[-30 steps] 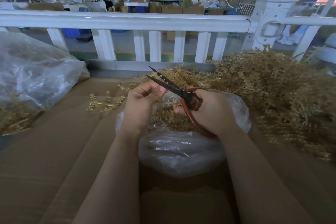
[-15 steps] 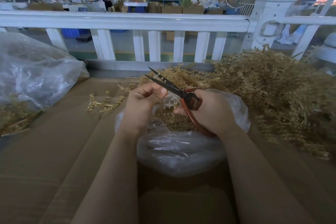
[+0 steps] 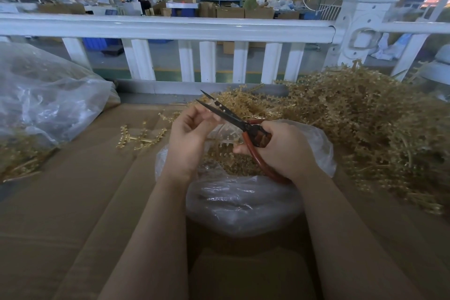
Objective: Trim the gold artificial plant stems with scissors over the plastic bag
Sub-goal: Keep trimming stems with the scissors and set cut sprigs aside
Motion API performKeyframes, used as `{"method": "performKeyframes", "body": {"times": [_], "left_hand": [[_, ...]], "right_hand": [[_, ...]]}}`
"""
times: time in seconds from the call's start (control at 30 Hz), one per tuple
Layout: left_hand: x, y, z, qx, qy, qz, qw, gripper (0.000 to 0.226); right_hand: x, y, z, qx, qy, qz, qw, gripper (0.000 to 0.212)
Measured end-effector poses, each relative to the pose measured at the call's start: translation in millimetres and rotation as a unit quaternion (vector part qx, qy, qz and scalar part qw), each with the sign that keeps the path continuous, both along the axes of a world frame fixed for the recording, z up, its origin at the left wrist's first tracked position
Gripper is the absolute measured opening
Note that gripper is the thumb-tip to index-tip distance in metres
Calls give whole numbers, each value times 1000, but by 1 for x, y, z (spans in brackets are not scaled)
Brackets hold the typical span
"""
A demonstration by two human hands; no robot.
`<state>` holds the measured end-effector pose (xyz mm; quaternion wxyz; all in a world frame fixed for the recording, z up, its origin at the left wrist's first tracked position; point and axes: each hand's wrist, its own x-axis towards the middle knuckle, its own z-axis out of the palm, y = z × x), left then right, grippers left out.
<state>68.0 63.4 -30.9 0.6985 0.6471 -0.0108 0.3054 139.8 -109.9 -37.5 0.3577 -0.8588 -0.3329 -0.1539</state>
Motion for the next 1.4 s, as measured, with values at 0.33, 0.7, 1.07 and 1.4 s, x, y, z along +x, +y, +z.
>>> {"method": "performKeyframes", "body": {"times": [0.33,0.7,1.07,1.4], "left_hand": [[0,-5,1,30,-1,62,998,22],[2,-4,1,14,-1,49,999,11],[6,-4,-3,-38,12,96,995,7],[3,-13,2,-25,22,57,998,20]], "right_hand": [[2,0,1,-22,12,-15,1000,53],[4,2,1,4,82,2,997,59],[3,0,3,94,130,-7,987,68],[6,2,-5,-9,53,-18,998,59]]}}
